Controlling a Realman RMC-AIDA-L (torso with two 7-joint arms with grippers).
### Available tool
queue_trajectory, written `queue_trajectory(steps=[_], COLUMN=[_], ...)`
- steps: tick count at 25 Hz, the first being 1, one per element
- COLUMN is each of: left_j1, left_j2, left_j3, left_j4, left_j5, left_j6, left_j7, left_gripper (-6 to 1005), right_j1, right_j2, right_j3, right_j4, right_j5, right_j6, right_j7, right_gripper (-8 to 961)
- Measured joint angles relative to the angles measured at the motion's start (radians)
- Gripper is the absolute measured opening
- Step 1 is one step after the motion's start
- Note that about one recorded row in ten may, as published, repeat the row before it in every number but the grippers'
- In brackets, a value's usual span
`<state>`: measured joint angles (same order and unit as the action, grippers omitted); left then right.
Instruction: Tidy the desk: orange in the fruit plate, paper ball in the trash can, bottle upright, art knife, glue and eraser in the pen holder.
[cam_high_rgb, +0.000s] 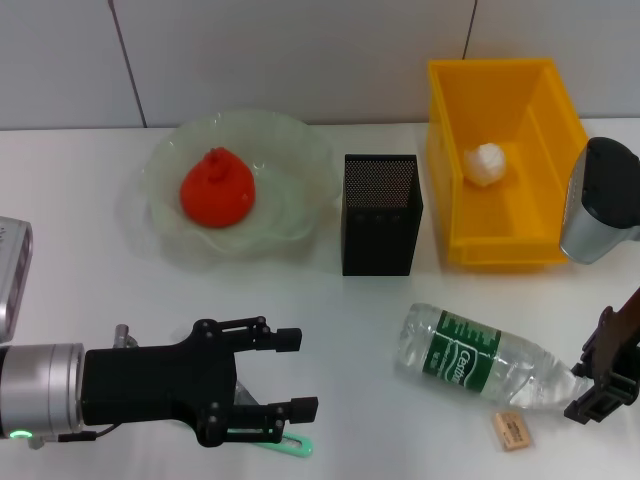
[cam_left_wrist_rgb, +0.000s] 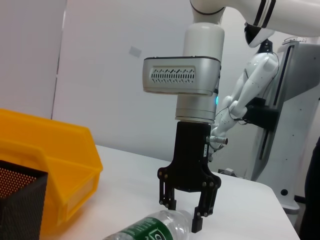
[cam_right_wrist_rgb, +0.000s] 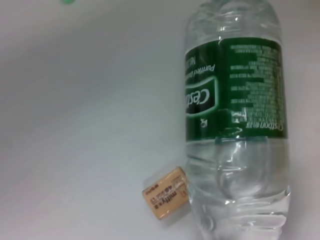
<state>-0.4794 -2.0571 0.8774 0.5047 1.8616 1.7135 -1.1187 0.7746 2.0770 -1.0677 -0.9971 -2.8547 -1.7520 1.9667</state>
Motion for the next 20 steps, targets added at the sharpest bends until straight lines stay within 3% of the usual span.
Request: queue_trajectory(steps=[20], left_j1=[-0.006], left_j2=[0.000], left_j3=[-0.002], left_j4=[0.000], left_j5=[-0.004], left_j6=[-0.001], left_j7=[0.002], left_gripper=[768], right_j1=[-0.006], right_j2=[0.001], right_j3=[0.005], right_j4=[-0.016], right_j5=[0.008], right_j6=[0.020], right_j7=[-0.008], right_gripper=[439])
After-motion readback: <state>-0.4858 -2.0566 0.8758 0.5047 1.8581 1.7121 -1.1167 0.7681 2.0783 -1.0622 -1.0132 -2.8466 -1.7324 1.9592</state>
